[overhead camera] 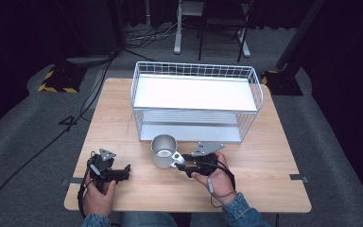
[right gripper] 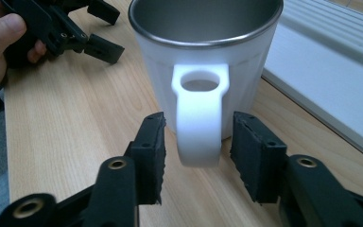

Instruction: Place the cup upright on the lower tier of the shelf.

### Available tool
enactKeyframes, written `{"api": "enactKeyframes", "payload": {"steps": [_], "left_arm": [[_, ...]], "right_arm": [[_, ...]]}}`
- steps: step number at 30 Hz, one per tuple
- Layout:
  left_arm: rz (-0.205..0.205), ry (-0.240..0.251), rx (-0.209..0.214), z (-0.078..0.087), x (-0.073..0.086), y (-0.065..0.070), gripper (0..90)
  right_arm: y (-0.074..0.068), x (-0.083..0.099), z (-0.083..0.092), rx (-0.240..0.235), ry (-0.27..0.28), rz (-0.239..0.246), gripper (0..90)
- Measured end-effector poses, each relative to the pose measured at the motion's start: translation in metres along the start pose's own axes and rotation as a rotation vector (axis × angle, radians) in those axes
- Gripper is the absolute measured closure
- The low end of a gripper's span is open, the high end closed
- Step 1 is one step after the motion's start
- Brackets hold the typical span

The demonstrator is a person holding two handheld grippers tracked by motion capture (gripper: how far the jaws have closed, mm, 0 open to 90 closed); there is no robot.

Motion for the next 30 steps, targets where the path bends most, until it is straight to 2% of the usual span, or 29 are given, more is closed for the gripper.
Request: {"api": "enactKeyframes", "payload": {"steps": [4, 8, 11, 19, 26, 30], "left_arm": [[-0.002, -0.001, 0.000, 0.000, 0.000, 0.000, 0.2], [-0.002, -0.001, 0.000, 0.000, 0.000, 0.000, 0.2], [-0.002, -0.001, 0.000, 0.000, 0.000, 0.000, 0.2], [-0.001, -0.001, 0.000, 0.000, 0.000, 0.000, 0.2], [-0.002, -0.001, 0.000, 0.000, 0.000, 0.000, 0.2], [-0.002, -0.001, 0.000, 0.000, 0.000, 0.000, 0.2]], "right_arm": [[0.002, -0.004, -0.003, 0.011, 0.000, 0.012, 62.2], [0.000, -0.009, -0.005, 0.007, -0.010, 0.046, 69.9], [0.000, -0.010, -0.006, 0.026, -0.013, 0.049, 71.1], [0.000, -0.010, -0.006, 0.032, -0.003, 0.041, 71.6], [0.001, -0.017, -0.004, 0.051, 0.025, 0.048, 71.6], [0.007, -0.022, 0.002, 0.060, 0.053, 0.029, 71.6]]}}
Point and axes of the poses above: each handheld gripper's, and its own axes: z roughly backward along the jaws, x roughly out of its underside, y roughly to its right, the point moved 9 cm from there along -z, roughly forward along the jaws, and after that the axes turned 2 degrees about x, right-handed, at the moved point
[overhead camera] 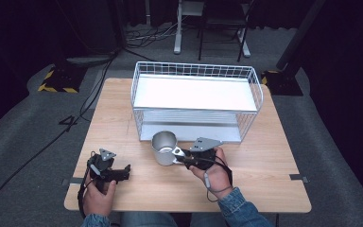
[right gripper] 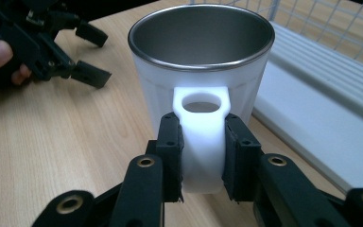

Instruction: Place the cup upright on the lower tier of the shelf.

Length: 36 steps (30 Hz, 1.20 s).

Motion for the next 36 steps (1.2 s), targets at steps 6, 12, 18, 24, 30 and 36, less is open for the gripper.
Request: {"api": "enactKeyframes", "payload": {"steps": [6, 12, 18, 24, 30, 36], "left_arm": [[0.001, 0.000, 0.000, 0.000, 0.000, 0.000, 0.2], [0.000, 0.000, 0.001, 0.000, 0.000, 0.000, 0.2], [0.000, 0.000, 0.001, 0.000, 0.000, 0.000, 0.2], [0.000, 0.000, 0.000, 0.000, 0.000, 0.000, 0.2], [0.000, 0.000, 0.000, 0.000, 0.000, 0.000, 0.2], [0.000, 0.000, 0.001, 0.000, 0.000, 0.000, 0.2]], "right_arm": [[0.013, -0.008, 0.010, 0.025, 0.027, -0.022, 71.6], [0.026, -0.014, 0.018, 0.051, 0.047, -0.045, 71.6], [0.042, -0.017, 0.026, 0.088, 0.063, -0.062, 71.6], [0.059, -0.019, 0.034, 0.132, 0.074, -0.078, 71.6], [0.077, -0.017, 0.043, 0.184, 0.081, -0.096, 71.6], [0.097, -0.015, 0.053, 0.243, 0.091, -0.109, 71.6]]}}
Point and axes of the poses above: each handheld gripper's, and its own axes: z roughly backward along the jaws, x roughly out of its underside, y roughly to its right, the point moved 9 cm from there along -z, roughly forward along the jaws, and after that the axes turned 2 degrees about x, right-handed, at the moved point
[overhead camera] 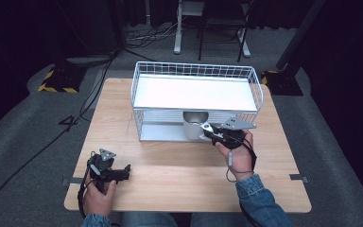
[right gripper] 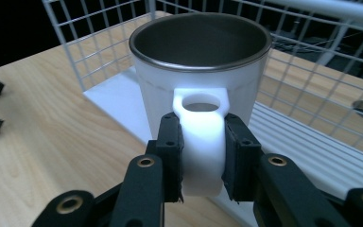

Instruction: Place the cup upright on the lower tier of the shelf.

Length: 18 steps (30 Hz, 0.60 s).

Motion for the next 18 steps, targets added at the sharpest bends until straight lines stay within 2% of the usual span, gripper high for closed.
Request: {"api": "enactKeyframes", "payload": {"steps": [1, 2, 3, 4, 7, 18], "left_arm": [[0.000, 0.000, 0.000, 0.000, 0.000, 0.000, 0.2], [0.000, 0.000, 0.000, 0.000, 0.000, 0.000, 0.2], [0.000, 0.000, 0.000, 0.000, 0.000, 0.000, 0.2], [0.000, 0.000, 0.000, 0.000, 0.000, 0.000, 0.2], [0.000, 0.000, 0.000, 0.000, 0.000, 0.000, 0.2], [0.000, 0.000, 0.000, 0.000, 0.000, 0.000, 0.2]], "right_arm": [[0.007, 0.000, 0.001, 0.022, 0.005, -0.006, 71.6], [0.007, 0.000, 0.001, 0.022, 0.005, -0.006, 71.6], [0.015, 0.000, 0.000, 0.042, 0.010, -0.004, 71.5], [0.015, 0.000, 0.000, 0.042, 0.010, -0.004, 71.5], [0.027, 0.001, -0.003, 0.078, 0.010, -0.010, 71.6], [0.044, 0.011, -0.021, 0.131, 0.005, -0.029, 71.6]]}}
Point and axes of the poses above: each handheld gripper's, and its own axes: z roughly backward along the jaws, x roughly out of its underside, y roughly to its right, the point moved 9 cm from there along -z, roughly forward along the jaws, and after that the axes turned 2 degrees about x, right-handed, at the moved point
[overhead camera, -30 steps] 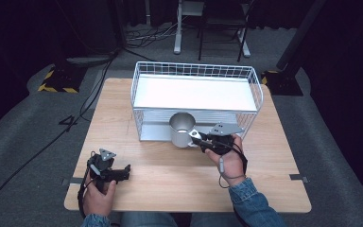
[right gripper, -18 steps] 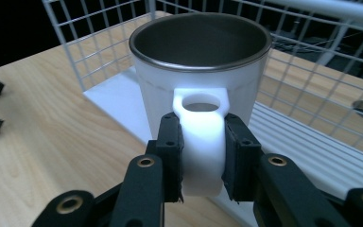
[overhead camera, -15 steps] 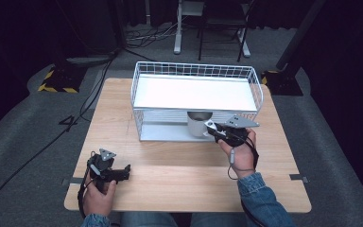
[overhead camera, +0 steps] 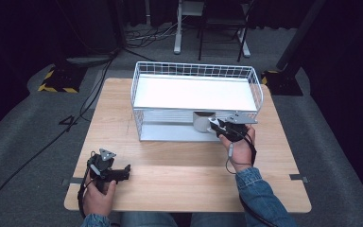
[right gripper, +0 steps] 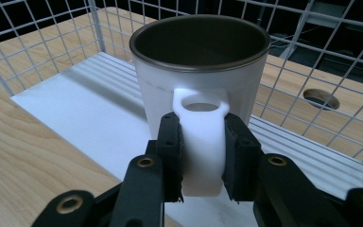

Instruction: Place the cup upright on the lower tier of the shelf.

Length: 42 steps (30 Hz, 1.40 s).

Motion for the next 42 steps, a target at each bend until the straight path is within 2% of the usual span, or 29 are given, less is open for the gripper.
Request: {"api": "enactKeyframes", "payload": {"steps": [9, 15, 21, 28, 34, 39, 42], "left_arm": [[0.000, -0.001, 0.000, 0.000, 0.000, 0.000, 0.2], [0.000, -0.001, 0.000, 0.000, 0.000, 0.000, 0.2], [0.000, 0.000, 0.000, 0.000, 0.000, 0.000, 0.2], [0.000, -0.001, 0.000, 0.000, 0.000, 0.000, 0.2], [0.000, -0.001, 0.000, 0.000, 0.000, 0.000, 0.2], [0.001, 0.000, 0.000, 0.000, 0.000, 0.000, 0.2], [0.001, 0.000, 0.001, 0.000, 0.000, 0.000, 0.2]], "right_arm": [[0.003, 0.012, -0.011, 0.005, -0.015, -0.023, 71.6], [0.003, 0.012, -0.011, 0.000, -0.022, -0.025, 71.4], [0.005, 0.017, -0.009, 0.007, -0.056, -0.024, 71.0], [0.006, 0.020, -0.009, 0.023, -0.063, -0.021, 70.6], [0.006, 0.020, -0.009, 0.019, -0.063, -0.024, 70.1], [0.007, 0.020, -0.009, 0.022, -0.064, -0.029, 65.1], [0.006, 0.020, -0.008, 0.013, -0.066, -0.033, 58.6]]}}
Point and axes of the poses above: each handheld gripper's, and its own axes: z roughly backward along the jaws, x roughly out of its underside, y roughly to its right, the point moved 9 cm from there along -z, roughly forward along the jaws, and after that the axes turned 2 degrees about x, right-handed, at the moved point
